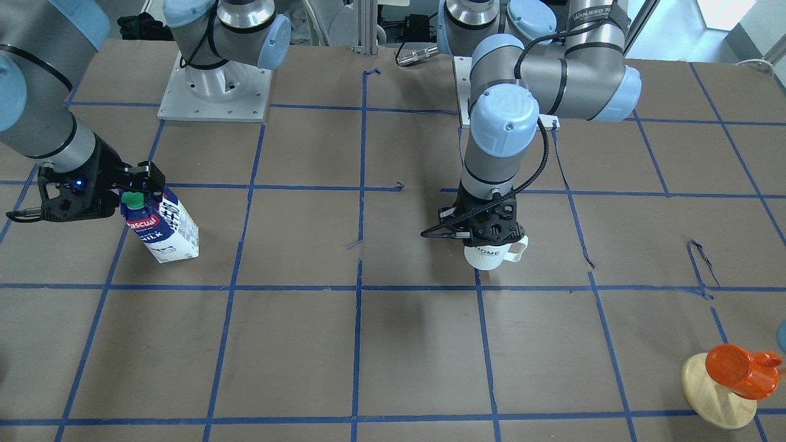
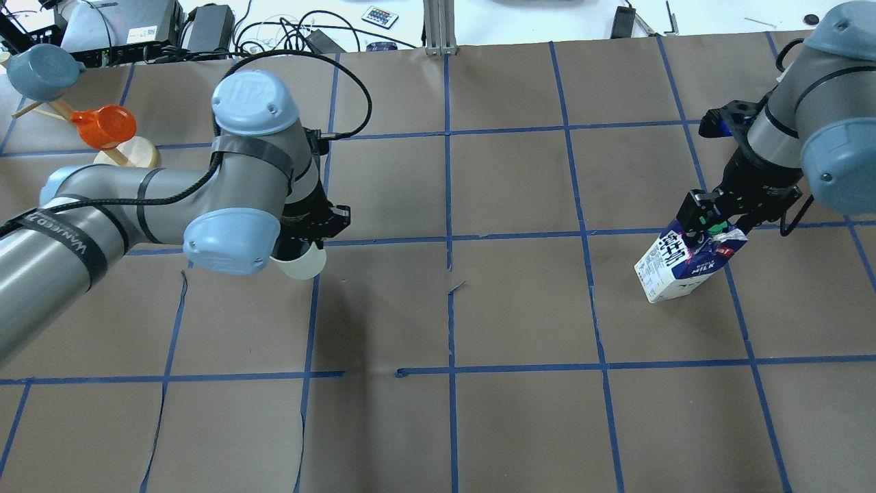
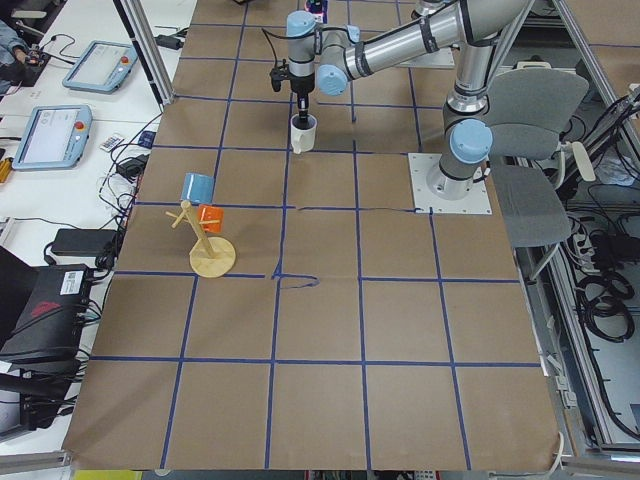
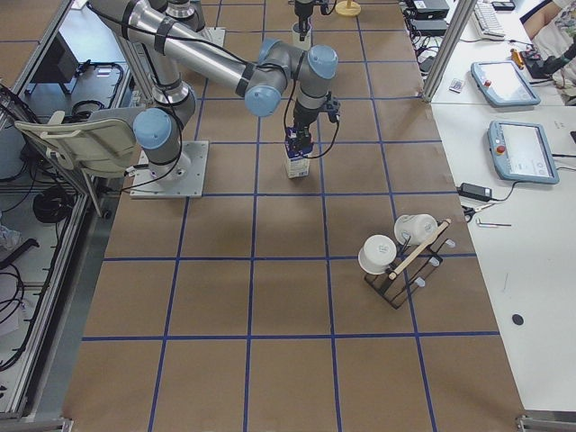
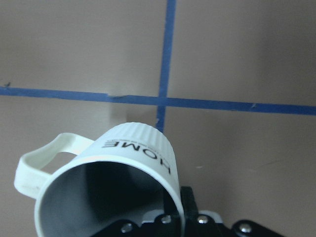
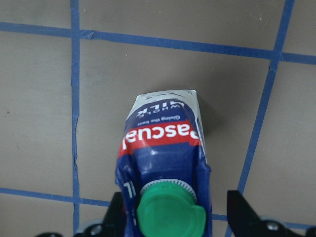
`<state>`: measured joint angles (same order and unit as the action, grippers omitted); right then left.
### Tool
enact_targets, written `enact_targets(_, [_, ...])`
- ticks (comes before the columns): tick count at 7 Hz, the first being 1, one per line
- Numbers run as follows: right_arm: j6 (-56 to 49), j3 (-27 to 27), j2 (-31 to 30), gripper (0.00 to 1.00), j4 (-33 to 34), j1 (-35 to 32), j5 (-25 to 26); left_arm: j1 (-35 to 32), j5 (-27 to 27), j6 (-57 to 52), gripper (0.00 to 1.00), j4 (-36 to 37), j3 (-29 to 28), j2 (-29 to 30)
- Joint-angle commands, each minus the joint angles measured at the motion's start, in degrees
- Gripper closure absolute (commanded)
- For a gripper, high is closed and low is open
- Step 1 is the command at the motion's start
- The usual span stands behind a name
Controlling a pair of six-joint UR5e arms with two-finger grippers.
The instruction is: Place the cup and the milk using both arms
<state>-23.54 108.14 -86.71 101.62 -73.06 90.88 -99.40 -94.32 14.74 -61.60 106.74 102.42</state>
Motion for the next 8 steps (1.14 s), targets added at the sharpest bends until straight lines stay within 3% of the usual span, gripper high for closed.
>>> enact_targets(1, [0.08,-0.12,-0.12,0.60,0.16,-0.07,-0.09,-7.36,0.80,13.65,1.00,0.08,-11.04,7.93])
enact_targets(3, [0.34,-0.82,-0.12,0.75,0.51,-0.15,-1.65,-11.51,1.76,22.14,1.00,-0.36,-23.71,17.94])
enact_targets(4, [0.69,-2.04,-0.12,0.75,0.08,-0.24,-2.45,-13.00,3.59,24.43,1.00,-0.36,-28.99,21.91])
enact_targets(6, [3.22,-4.77,-0.12,0.75,-0.89,-1.12,-2.72,-16.00,3.44,24.90,1.00,-6.82,-29.31,23.44])
enact_targets(8, [11.46,-7.23,0.49,0.75,-0.90,-5.75,-6.06,-16.01,4.40,25.33,1.00,-7.91,-27.29,23.00])
